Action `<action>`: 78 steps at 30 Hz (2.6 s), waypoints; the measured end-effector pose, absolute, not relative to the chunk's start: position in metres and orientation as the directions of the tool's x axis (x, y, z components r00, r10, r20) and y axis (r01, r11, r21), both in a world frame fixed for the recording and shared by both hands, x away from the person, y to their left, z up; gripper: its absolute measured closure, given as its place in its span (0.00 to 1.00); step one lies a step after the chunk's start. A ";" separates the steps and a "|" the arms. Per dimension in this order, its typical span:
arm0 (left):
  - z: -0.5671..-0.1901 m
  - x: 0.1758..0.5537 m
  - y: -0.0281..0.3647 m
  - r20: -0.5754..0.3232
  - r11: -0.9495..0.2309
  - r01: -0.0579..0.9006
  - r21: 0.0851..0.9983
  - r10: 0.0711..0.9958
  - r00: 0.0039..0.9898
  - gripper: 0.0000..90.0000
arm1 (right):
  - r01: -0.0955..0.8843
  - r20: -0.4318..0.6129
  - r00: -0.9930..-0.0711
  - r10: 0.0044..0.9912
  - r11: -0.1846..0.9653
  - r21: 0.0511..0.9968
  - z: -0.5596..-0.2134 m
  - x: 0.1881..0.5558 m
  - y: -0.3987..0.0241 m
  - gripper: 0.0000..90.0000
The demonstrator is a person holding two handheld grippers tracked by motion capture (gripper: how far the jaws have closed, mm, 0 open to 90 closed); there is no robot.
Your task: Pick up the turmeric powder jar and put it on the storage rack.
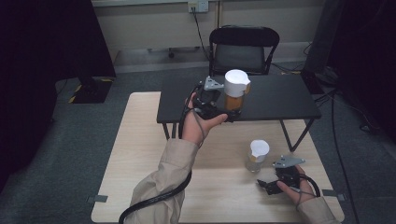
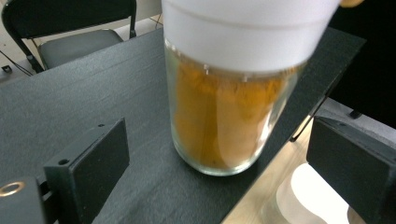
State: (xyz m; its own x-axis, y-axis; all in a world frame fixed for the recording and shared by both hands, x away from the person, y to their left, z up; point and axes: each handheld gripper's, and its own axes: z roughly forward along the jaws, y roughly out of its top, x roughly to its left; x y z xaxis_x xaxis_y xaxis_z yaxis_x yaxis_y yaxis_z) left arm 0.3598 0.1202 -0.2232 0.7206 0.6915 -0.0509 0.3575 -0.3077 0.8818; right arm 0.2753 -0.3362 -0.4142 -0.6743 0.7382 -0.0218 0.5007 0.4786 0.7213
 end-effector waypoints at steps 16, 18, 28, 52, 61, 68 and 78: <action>-0.245 0.343 0.139 -0.066 -0.303 0.357 0.884 0.676 0.734 0.06 | 0.500 -0.022 -0.674 0.738 0.478 0.722 -0.414 0.275 -0.336 0.00; -0.246 0.341 0.141 -0.067 -0.303 0.354 0.885 0.669 0.740 0.06 | 0.500 -0.022 -0.674 0.738 0.478 0.722 -0.414 0.275 -0.336 0.00; -0.255 0.331 0.148 -0.071 -0.300 0.338 0.892 0.646 0.760 0.06 | 0.500 -0.023 -0.674 0.738 0.479 0.722 -0.414 0.275 -0.336 0.00; -0.287 0.318 0.151 -0.087 -0.306 0.336 0.890 0.611 0.787 0.05 | 0.499 -0.024 -0.674 0.738 0.479 0.722 -0.414 0.275 -0.336 0.00; -0.301 0.320 0.151 -0.092 -0.307 0.348 0.886 0.618 0.781 0.05 | 0.501 -0.023 -0.674 0.738 0.480 0.720 -0.414 0.275 -0.336 0.00; -0.310 0.322 0.151 -0.103 -0.309 0.361 0.880 0.617 0.780 0.05 | 0.501 -0.023 -0.674 0.738 0.480 0.721 -0.414 0.275 -0.336 0.00; -0.327 0.325 0.155 -0.117 -0.309 0.377 0.873 0.617 0.778 0.05 | 0.501 -0.023 -0.674 0.738 0.480 0.721 -0.414 0.275 -0.336 0.00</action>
